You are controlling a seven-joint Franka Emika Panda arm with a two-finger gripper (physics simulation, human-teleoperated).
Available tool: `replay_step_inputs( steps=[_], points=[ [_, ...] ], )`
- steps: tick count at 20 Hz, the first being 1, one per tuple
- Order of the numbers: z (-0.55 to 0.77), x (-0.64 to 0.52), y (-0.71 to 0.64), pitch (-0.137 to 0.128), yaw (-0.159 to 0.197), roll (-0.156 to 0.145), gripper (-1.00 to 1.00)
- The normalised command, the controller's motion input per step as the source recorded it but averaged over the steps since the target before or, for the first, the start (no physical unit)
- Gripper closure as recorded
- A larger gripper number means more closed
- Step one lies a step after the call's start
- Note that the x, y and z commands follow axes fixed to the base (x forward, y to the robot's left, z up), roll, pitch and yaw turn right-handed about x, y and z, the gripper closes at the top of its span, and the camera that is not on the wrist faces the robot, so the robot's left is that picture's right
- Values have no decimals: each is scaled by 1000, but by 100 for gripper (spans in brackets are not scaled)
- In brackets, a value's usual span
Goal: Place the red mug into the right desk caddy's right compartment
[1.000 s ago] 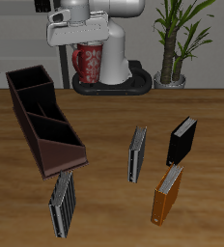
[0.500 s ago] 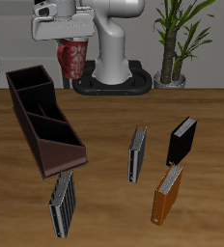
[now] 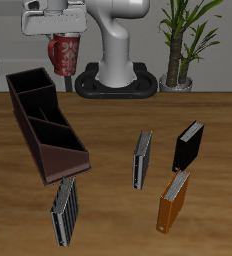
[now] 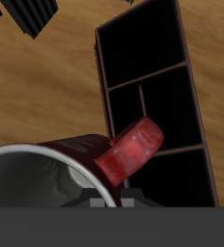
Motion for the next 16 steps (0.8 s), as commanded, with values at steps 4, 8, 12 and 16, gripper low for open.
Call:
replay_step_inputs(
  steps=[4, 8, 12, 16],
  points=[
    [8, -157, -184, -10, 7, -16, 100],
    [-34, -141, -233, 5, -3, -10, 100],
    [26, -190, -325, -20, 14, -40, 100],
    [-48, -125, -280, -4, 19, -48, 100]
  ],
)
